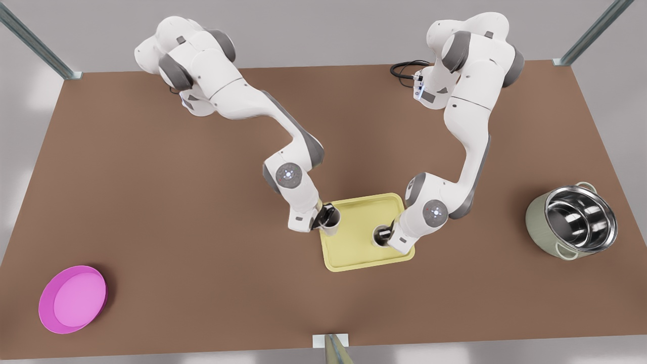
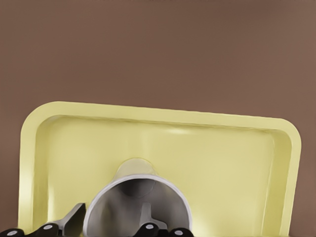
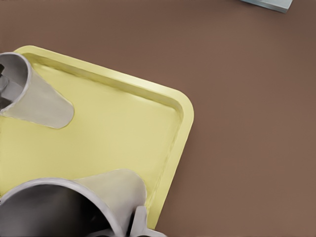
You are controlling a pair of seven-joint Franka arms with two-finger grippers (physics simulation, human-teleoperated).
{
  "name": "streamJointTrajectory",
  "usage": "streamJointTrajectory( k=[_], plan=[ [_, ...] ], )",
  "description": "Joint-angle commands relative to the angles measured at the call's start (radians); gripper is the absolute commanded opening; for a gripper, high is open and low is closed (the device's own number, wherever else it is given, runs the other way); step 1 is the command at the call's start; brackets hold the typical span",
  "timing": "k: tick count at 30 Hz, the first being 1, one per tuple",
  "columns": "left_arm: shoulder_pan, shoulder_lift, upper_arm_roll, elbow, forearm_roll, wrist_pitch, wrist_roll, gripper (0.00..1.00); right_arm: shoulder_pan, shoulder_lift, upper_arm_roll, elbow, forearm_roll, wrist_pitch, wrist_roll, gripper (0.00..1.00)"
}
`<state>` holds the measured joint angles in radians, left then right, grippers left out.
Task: Use both arms to respectively pick up the white IKEA cups from the middle-left and middle-right positions, then place the white IKEA cups onto the middle-middle tray, ensuring that the cups remain upright and do not tip over
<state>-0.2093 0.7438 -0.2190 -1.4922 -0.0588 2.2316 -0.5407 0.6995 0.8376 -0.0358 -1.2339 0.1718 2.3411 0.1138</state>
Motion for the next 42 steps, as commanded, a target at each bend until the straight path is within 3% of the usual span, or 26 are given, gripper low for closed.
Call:
streamJointTrajectory(
  k=[1,9,10,11,12,15,18,21,22,25,27,30,32,34,38,42],
  plan=[
    [0.001,-0.001,0.000,0.001,0.039,0.003,-0.226,1.00,0.005,0.055,0.000,0.073,-0.011,-0.025,0.492,0.21],
    [0.013,-0.035,-0.002,-0.003,0.039,-0.033,-0.228,1.00,0.014,0.133,0.005,0.131,-0.012,-0.011,0.486,0.21],
    [0.014,-0.049,-0.002,-0.003,0.036,-0.038,-0.235,1.00,0.014,0.133,0.005,0.126,-0.012,-0.009,0.483,0.30],
    [0.019,-0.069,-0.002,-0.002,0.036,-0.079,-0.242,1.00,0.014,0.133,0.005,0.123,-0.012,-0.009,0.481,0.60],
    [0.021,-0.103,-0.002,0.003,0.033,-0.125,-0.242,1.00,0.018,0.133,0.004,0.117,-0.015,-0.006,0.483,1.00],
    [0.129,-0.162,0.001,0.320,0.039,-0.763,-0.113,1.00,0.024,0.133,0.000,0.116,-0.044,-0.006,0.483,1.00],
    [0.272,-0.264,-0.002,0.375,0.146,-0.994,0.319,1.00,0.024,0.132,0.000,0.116,-0.044,-0.006,0.483,1.00],
    [0.222,-0.497,0.082,0.182,0.140,-0.989,0.495,1.00,0.017,0.120,0.000,0.116,-0.043,-0.011,0.481,1.00],
    [0.137,-0.471,0.165,0.194,0.108,-1.006,0.496,1.00,0.009,0.112,-0.001,0.116,-0.043,-0.013,0.477,1.00],
    [0.172,-0.462,0.167,0.196,0.063,-0.995,0.496,1.00,-0.015,0.057,-0.001,0.097,-0.040,-0.072,0.477,1.00],
    [0.182,-0.462,0.165,0.193,0.053,-1.011,0.501,1.00,-0.060,-0.041,-0.001,0.010,-0.040,-0.181,0.433,1.00],
    [0.188,-0.466,0.165,0.194,0.051,-0.986,0.502,1.00,-0.297,-0.055,-0.004,0.007,-0.043,-0.604,-0.025,1.00],
    [0.197,-0.471,0.165,0.194,0.050,-0.994,0.504,1.00,-0.451,-0.078,-0.027,0.014,-0.104,-0.707,-0.238,1.00],
    [0.197,-0.472,0.164,0.194,0.048,-0.994,0.504,1.00,-0.476,-0.293,-0.029,-0.035,-0.282,-0.749,-0.241,1.00],
    [0.197,-0.471,0.162,0.196,0.047,-0.986,0.504,1.00,-0.537,-0.627,-0.029,-0.202,-0.287,-0.801,-0.240,1.00],
    [0.200,-0.471,0.162,0.194,0.042,-0.989,0.504,1.00,-0.572,-0.663,-0.029,-0.208,-0.238,-0.858,-0.238,1.00]
  ],
)
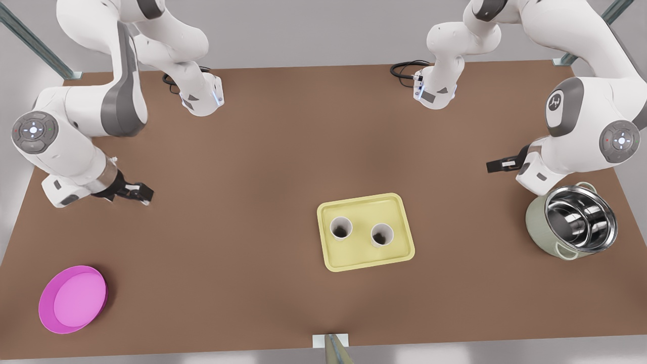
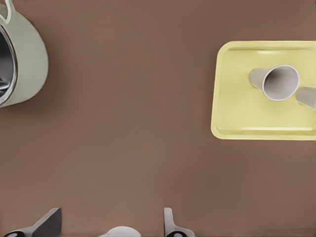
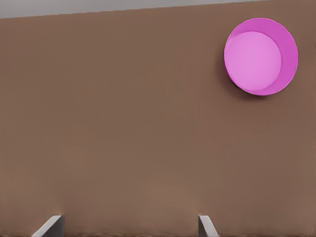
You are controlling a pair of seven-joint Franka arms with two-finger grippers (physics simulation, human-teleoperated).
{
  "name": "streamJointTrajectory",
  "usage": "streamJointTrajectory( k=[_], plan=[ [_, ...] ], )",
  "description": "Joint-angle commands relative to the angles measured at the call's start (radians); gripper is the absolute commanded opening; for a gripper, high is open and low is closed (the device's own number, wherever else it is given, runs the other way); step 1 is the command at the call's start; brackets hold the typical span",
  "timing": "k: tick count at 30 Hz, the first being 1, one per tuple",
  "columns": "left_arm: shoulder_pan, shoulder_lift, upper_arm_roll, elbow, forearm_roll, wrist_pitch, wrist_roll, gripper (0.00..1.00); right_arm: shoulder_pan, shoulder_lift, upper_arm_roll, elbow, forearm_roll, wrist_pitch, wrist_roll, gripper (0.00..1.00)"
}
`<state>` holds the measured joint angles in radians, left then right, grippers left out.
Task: Use both arms to respectively pick up the white IKEA cups from the middle-left and middle-right positions, then place the white IKEA cups onto the middle-middle tray, ensuring that the cups remain upright and do not tip over
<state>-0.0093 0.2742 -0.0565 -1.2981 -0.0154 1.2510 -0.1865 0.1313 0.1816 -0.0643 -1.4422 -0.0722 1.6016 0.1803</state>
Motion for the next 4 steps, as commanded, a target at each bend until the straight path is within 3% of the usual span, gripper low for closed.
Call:
streamJointTrajectory(
  k=[1,4],
  plan=[
    [0.000,-0.001,0.000,0.000,-0.002,-0.008,0.150,1.00,-0.005,-0.017,0.000,-0.017,0.006,-0.120,-0.306,1.00],
    [0.000,-0.001,0.000,0.000,-0.002,-0.008,0.150,1.00,-0.012,-0.028,-0.002,-0.032,0.006,-0.120,-0.305,1.00]
  ],
)
